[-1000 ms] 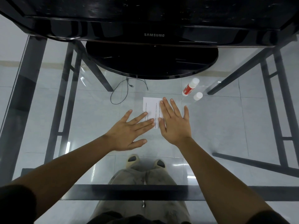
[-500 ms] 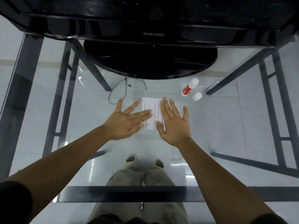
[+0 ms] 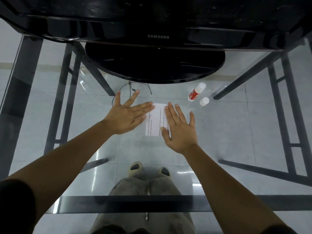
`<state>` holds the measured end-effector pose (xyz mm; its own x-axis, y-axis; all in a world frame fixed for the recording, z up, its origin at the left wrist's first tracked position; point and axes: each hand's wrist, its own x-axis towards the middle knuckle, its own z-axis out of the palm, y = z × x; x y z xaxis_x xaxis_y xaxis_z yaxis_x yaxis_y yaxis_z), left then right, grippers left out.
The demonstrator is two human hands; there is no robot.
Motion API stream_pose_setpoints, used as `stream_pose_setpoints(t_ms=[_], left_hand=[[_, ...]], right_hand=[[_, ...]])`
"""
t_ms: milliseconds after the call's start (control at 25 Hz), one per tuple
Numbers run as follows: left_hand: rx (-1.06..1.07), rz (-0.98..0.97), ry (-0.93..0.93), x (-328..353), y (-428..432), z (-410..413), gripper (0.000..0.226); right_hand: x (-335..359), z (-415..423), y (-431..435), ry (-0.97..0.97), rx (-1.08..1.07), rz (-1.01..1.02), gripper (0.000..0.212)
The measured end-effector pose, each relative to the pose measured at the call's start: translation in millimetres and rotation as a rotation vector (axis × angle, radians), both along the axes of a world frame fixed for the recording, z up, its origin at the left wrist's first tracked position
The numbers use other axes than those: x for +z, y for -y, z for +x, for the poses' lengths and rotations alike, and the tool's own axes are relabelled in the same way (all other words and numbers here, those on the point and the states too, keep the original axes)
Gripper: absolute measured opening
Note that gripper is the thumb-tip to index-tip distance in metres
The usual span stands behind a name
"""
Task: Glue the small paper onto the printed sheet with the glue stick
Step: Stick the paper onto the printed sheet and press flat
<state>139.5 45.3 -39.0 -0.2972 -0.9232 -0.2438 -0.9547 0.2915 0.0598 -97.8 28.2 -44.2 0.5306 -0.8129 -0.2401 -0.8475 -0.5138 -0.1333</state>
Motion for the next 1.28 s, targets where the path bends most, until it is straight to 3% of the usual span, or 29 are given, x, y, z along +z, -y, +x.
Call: stream_pose_setpoints(t_ms=[360, 640, 840, 920, 1080, 1280], left_hand=[[0.434, 0.044, -0.092, -2.8, -40.5, -72.4, 0.057], [0.422, -0.004, -0.082, -4.7, -41.3, -72.7, 0.057], [0.407, -0.005, -0.05, -7.3, -42.4, -70.3, 0.056], [0.412, -0.004, -0.057, -7.7, -42.1, -69.9, 0.054], [0.413, -0.003, -0.076, -7.1, -41.4, -69.8, 0.054], [0.408, -0.011, -0.049, -8.3, -41.9, -68.9, 0.054]], right_hand=[[1.4, 0.1, -1.1, 0.011, 0.002, -0.015, 0.07], [15.5, -14.3, -3.8, 0.233, 0.078, 0.147, 0.055], [19.5, -28.0, -21.7, 0.076, 0.466, 0.07, 0.058], [17.7, -29.1, -16.7, 0.015, 0.457, 0.071, 0.063], [20.4, -31.2, 0.1, -0.017, 0.223, 0.037, 0.063], [20.4, -12.9, -11.0, -0.016, 0.339, 0.056, 0.065]])
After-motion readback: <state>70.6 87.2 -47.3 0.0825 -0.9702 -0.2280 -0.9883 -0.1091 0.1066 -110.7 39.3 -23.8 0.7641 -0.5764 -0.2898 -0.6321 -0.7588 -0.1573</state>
